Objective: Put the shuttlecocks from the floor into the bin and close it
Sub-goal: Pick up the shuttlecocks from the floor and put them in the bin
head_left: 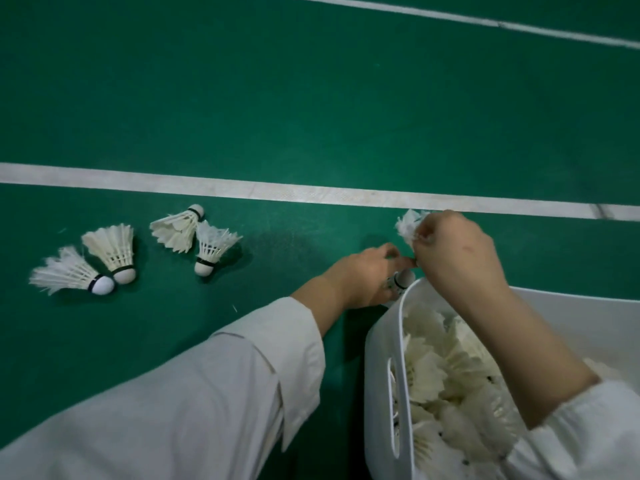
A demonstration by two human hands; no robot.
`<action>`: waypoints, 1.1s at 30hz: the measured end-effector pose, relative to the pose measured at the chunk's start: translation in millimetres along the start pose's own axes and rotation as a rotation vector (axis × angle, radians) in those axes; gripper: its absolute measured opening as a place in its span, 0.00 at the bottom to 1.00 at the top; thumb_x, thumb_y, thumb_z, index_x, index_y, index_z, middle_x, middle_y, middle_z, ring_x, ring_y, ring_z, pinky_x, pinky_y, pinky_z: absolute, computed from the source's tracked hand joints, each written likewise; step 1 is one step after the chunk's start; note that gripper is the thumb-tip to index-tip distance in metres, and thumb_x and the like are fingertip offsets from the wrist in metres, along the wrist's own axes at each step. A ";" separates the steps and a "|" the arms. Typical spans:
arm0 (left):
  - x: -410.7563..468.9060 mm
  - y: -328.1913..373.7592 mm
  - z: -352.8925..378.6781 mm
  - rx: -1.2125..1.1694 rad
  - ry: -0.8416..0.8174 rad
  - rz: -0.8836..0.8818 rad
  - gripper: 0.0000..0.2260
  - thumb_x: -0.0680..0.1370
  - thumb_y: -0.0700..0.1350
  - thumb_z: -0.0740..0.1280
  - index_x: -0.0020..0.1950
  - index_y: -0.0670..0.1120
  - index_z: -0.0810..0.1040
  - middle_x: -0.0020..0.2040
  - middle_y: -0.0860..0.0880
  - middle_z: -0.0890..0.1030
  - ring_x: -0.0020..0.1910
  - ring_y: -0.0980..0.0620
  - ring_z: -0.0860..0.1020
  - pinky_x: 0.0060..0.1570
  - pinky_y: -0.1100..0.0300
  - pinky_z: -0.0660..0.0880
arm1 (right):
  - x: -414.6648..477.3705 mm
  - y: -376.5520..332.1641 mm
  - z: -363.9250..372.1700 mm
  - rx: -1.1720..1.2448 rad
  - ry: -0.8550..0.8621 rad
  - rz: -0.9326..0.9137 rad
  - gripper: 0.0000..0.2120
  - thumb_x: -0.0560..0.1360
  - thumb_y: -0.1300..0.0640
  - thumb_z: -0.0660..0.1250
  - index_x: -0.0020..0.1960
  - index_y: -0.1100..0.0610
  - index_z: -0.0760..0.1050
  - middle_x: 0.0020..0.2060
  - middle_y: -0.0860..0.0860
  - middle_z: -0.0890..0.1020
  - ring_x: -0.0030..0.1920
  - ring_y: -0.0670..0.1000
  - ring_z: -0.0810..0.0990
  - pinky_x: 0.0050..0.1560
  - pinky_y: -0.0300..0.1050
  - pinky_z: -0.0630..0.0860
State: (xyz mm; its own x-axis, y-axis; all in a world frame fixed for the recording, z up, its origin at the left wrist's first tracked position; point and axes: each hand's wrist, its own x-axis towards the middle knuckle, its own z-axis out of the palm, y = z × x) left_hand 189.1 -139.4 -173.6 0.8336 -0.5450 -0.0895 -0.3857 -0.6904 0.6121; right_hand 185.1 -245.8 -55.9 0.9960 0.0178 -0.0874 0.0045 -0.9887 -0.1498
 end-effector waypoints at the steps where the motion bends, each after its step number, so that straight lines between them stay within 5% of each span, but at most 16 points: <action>1: 0.0 0.5 4.7 0.003 0.001 0.008 0.20 0.76 0.50 0.65 0.67 0.52 0.69 0.64 0.44 0.69 0.59 0.44 0.71 0.53 0.54 0.70 | 0.0 0.0 0.4 0.020 -0.015 0.015 0.10 0.73 0.61 0.61 0.49 0.60 0.79 0.50 0.61 0.79 0.48 0.62 0.77 0.44 0.47 0.70; 6: -18.4 7.2 3.9 -0.258 0.309 -0.064 0.09 0.74 0.42 0.67 0.52 0.41 0.75 0.46 0.43 0.76 0.44 0.46 0.74 0.47 0.50 0.73 | -1.8 -4.3 -4.7 0.164 0.014 0.003 0.08 0.74 0.59 0.62 0.50 0.59 0.78 0.50 0.59 0.80 0.50 0.61 0.77 0.44 0.47 0.70; 11: -100.4 -17.5 -3.0 -0.594 0.508 -0.513 0.13 0.70 0.39 0.69 0.50 0.46 0.68 0.42 0.47 0.77 0.39 0.50 0.76 0.41 0.54 0.73 | -28.1 -30.8 -22.3 0.582 0.016 0.018 0.03 0.74 0.55 0.66 0.41 0.52 0.74 0.36 0.49 0.78 0.39 0.51 0.76 0.32 0.37 0.67; 14: -161.1 -42.2 5.9 -0.419 0.435 -0.635 0.29 0.69 0.38 0.66 0.67 0.49 0.61 0.43 0.47 0.75 0.39 0.51 0.75 0.43 0.58 0.71 | -63.6 -67.3 -12.1 0.711 0.002 -0.069 0.04 0.74 0.57 0.66 0.40 0.51 0.75 0.36 0.50 0.79 0.37 0.51 0.76 0.34 0.40 0.67; 17: -200.5 -49.5 14.3 0.030 0.232 -0.694 0.35 0.71 0.44 0.64 0.74 0.55 0.50 0.52 0.44 0.73 0.51 0.44 0.73 0.54 0.50 0.71 | -106.3 -104.8 22.7 0.676 -0.103 -0.121 0.04 0.76 0.56 0.63 0.46 0.52 0.77 0.43 0.50 0.79 0.42 0.51 0.77 0.42 0.42 0.69; 20: -210.8 -41.6 13.0 0.177 0.236 -0.702 0.27 0.74 0.51 0.63 0.68 0.57 0.52 0.52 0.46 0.71 0.50 0.44 0.73 0.49 0.50 0.72 | -130.9 -113.2 60.4 0.590 -0.156 -0.090 0.07 0.78 0.58 0.59 0.52 0.54 0.75 0.49 0.49 0.76 0.46 0.51 0.75 0.43 0.40 0.64; 23: -211.8 -41.9 8.2 0.237 0.397 -0.572 0.14 0.72 0.48 0.68 0.53 0.47 0.69 0.47 0.44 0.72 0.43 0.43 0.73 0.39 0.52 0.73 | -132.6 -97.4 79.2 0.594 -0.156 -0.024 0.10 0.77 0.63 0.60 0.55 0.58 0.75 0.53 0.54 0.77 0.52 0.54 0.75 0.50 0.40 0.66; 26: -215.5 -44.2 -3.7 0.274 0.454 -0.451 0.09 0.72 0.46 0.68 0.39 0.42 0.72 0.48 0.42 0.73 0.45 0.44 0.72 0.38 0.53 0.74 | -133.3 -77.7 86.9 0.563 -0.161 0.017 0.10 0.76 0.64 0.60 0.57 0.59 0.74 0.51 0.53 0.75 0.49 0.52 0.73 0.49 0.39 0.64; 33: -224.1 -47.4 -33.4 0.139 0.422 -0.562 0.08 0.76 0.47 0.66 0.46 0.43 0.72 0.44 0.46 0.75 0.43 0.43 0.75 0.38 0.58 0.65 | -146.5 -83.5 107.1 0.529 -0.254 -0.032 0.10 0.77 0.65 0.55 0.53 0.60 0.73 0.48 0.51 0.71 0.50 0.53 0.72 0.39 0.33 0.57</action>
State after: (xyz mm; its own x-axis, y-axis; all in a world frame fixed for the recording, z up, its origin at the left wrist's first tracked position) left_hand 33.8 31.3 -156.3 0.9919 0.1224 -0.0332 0.1241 -0.8822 0.4542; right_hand 29.3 -150.0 -136.1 0.9433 0.1463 -0.2980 -0.0757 -0.7792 -0.6221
